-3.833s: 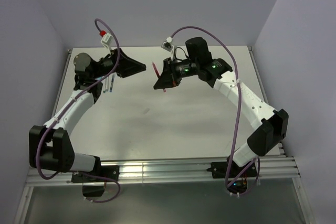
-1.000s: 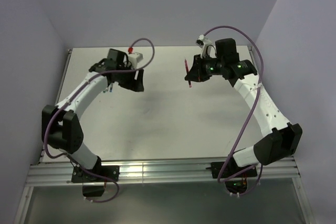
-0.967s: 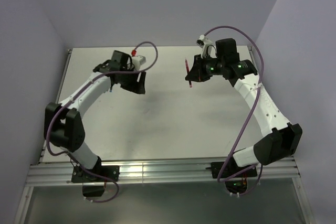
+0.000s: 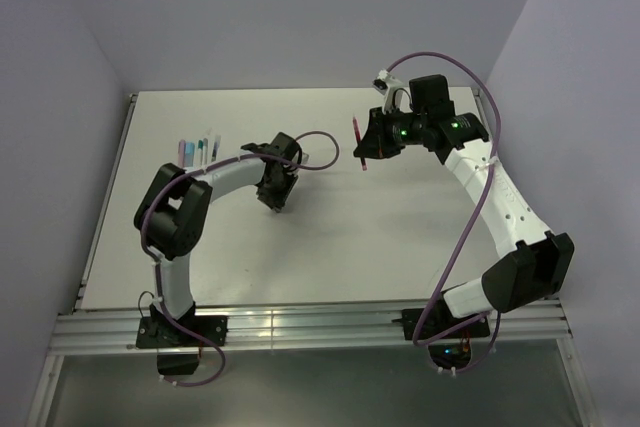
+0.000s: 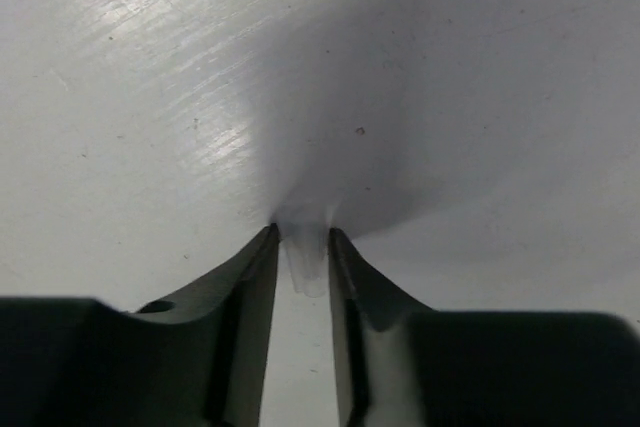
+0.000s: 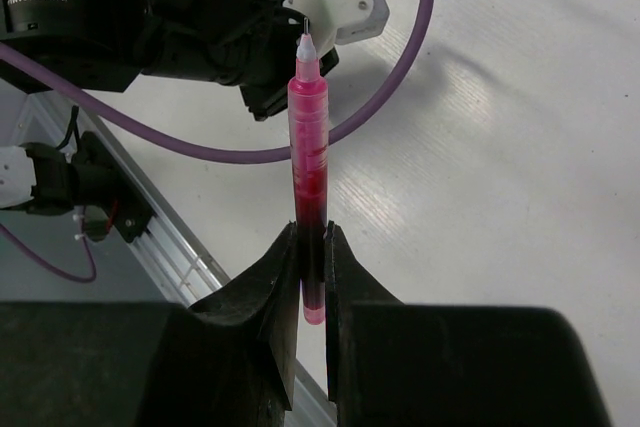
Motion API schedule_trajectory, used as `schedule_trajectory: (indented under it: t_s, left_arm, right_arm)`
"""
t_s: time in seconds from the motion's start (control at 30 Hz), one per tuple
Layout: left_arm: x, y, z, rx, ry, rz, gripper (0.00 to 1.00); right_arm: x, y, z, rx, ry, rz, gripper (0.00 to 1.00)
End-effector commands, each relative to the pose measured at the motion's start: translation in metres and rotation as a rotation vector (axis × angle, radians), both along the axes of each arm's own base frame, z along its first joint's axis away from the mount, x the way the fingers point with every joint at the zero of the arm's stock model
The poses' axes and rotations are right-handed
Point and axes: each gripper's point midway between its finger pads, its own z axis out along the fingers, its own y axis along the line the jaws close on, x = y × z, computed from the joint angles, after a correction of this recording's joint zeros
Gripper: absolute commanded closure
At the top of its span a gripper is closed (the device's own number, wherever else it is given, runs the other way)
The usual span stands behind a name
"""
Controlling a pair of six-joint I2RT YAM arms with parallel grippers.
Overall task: Insert the pens into the pen caps
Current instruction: Insert the pen cap onto the pen.
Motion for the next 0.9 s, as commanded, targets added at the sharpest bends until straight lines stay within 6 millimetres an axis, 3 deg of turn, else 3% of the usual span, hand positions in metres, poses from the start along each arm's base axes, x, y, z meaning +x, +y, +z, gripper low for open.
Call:
schedule_trajectory:
  t_s: [0.0, 0.13, 0.23, 0.3, 0.33, 0.4, 0.43, 0.47, 0.5, 0.53, 0.6, 0.67, 0.77, 0.8, 0.83, 0.87]
  left_arm:
    - [-0.012, 0.0, -0.02, 0.023, 0.059, -0.018, 0.71]
    - [-0.012, -0.004, -0.022, 0.014, 0.08, -0.035, 1.0]
    - [-0.01, -0.013, -0.014, -0.012, 0.1, -0.058, 1.0]
    - [-0.002, -0.031, 0.02, -0.141, 0.065, -0.087, 0.99]
    - [0.01, -0.043, 0.048, -0.227, 0.019, -0.099, 1.0]
    - [0.017, -0.061, 0.131, -0.515, -0.049, -0.149, 1.0]
    - [0.031, -0.064, 0.171, -0.619, -0.134, -0.154, 1.0]
    - [0.031, -0.061, 0.221, -0.722, -0.22, -0.172, 1.0]
    - [0.04, -0.045, 0.252, -0.806, -0.265, -0.118, 1.0]
    - [0.033, -0.043, 0.306, -0.936, -0.374, -0.192, 0.99]
    - [0.034, -0.018, 0.352, -1.041, -0.481, -0.163, 1.0]
    - [0.023, -0.009, 0.387, -1.128, -0.564, -0.214, 1.0]
    - [0.02, 0.004, 0.419, -1.268, -0.47, -0.116, 1.0]
    - [0.017, 0.005, 0.408, -1.328, -0.412, -0.093, 1.0]
    - [0.0, 0.008, 0.445, -1.416, -0.57, -0.262, 1.0]
    - [-0.008, 0.012, 0.453, -1.492, -0.591, -0.278, 1.0]
  right_arm:
    - [0.001, 0.001, 0.006, 0.012, -0.015, 0.015, 1.0]
    - [0.0, 0.003, 0.008, 0.025, -0.013, 0.026, 1.0]
    - [-0.005, 0.007, 0.013, 0.044, -0.021, 0.055, 1.0]
    - [-0.008, 0.009, 0.018, 0.057, -0.031, 0.072, 1.0]
    - [-0.01, 0.01, 0.022, 0.069, -0.032, 0.083, 1.0]
    - [-0.012, 0.013, 0.029, 0.081, -0.049, 0.105, 1.0]
    - [-0.012, 0.014, 0.032, 0.087, -0.057, 0.113, 1.0]
    - [-0.013, 0.016, 0.04, 0.1, -0.074, 0.128, 1.0]
    - [-0.014, 0.017, 0.046, 0.107, -0.09, 0.141, 1.0]
    - [-0.016, 0.019, 0.052, 0.118, -0.102, 0.156, 1.0]
    - [-0.019, 0.026, 0.069, 0.143, -0.139, 0.192, 1.0]
    - [-0.021, 0.036, 0.086, 0.161, -0.176, 0.23, 1.0]
    - [-0.023, 0.057, 0.099, 0.145, -0.223, 0.268, 1.0]
    - [-0.027, 0.065, 0.102, 0.145, -0.232, 0.286, 1.0]
    - [-0.036, 0.079, 0.105, 0.14, -0.263, 0.347, 1.0]
    - [-0.042, 0.087, 0.106, 0.145, -0.271, 0.38, 1.0]
